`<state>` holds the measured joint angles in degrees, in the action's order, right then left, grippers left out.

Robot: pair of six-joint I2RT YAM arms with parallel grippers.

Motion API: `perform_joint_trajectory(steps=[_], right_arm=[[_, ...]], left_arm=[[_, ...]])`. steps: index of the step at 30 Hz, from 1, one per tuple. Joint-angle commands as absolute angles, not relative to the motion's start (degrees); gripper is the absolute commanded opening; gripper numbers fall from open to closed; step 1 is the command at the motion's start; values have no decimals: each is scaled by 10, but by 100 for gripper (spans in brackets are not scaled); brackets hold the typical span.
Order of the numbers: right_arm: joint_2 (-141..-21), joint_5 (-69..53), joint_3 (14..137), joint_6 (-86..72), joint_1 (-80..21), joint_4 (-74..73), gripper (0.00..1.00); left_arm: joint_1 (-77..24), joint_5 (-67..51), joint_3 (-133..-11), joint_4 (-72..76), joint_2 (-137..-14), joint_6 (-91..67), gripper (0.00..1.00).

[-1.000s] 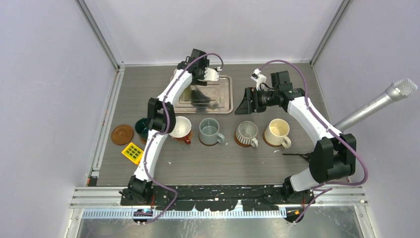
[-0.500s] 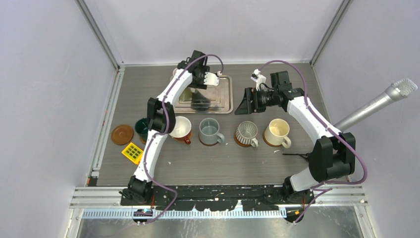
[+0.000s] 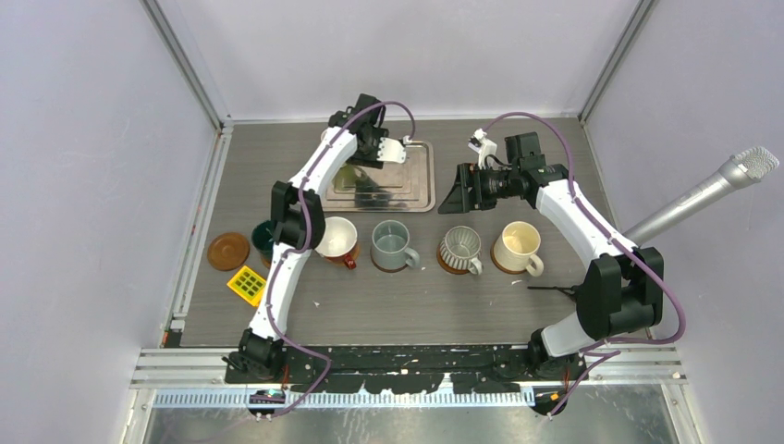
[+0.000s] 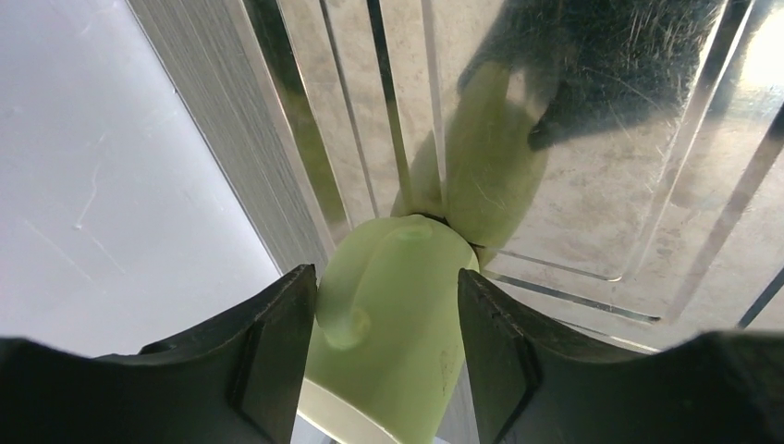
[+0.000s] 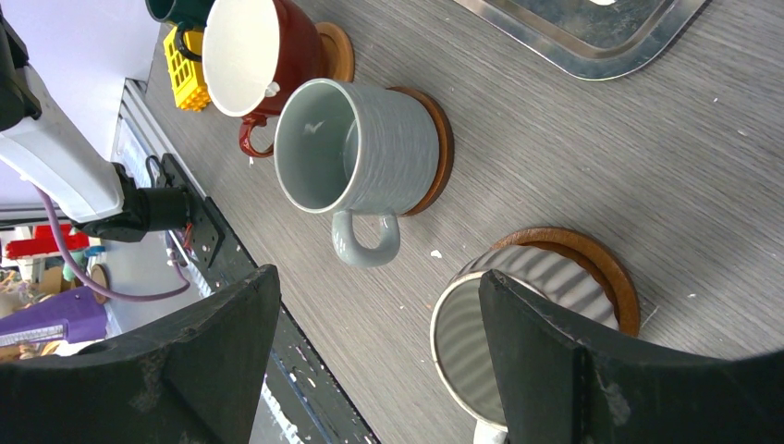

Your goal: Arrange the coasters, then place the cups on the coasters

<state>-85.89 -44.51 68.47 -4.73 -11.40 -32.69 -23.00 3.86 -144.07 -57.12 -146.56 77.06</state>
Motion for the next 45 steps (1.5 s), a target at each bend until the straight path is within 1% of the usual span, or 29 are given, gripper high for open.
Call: perform_joint_trajectory(steps=[1,4,6,16,19,22,27,30,33,34,36,41,45], right_arm=[[-858,-456,691,-50,-110,-325,83],[-859,-456,691,-51,-110,-325,83],[-858,-455,691,-51,-109,-325,83],[-861,-457,692,-52,-108,-325,83],[-860,-458,692,-53,-108,-325,83],[-860,-458,692,-52,-109,-326,83],[-862,-458,692,-53,-108,-325,83],[-862,-458,691,-53,-108,-325,83],[-863,-457,692,-53,-107,-325,83],[-863,-457,692,-53,-106,-325,83],[-864,-458,692,-52,-107,-326,83],[-865,-460,692,-54,-107,-325,83],[-864,-462,692,-55,-106,-326,83]], left_arm=[[-226,62,-1452,-573,-1445,792,61],[-223,75,-1459,-571,-1455,812,62],[-222,78,-1463,-575,-1459,822,59],[-223,52,-1432,-628,-1433,848,39],[-223,46,-1427,-633,-1430,852,31],[-222,42,-1428,-627,-1433,856,31],[-220,43,-1429,-615,-1442,876,37],[-217,47,-1430,-609,-1447,889,36],[-215,46,-1429,-610,-1448,903,31],[-214,45,-1430,-614,-1447,907,28],[-214,42,-1428,-625,-1441,917,17],[-214,24,-1406,-632,-1406,929,0],[-214,30,-1377,-633,-1370,947,0]])
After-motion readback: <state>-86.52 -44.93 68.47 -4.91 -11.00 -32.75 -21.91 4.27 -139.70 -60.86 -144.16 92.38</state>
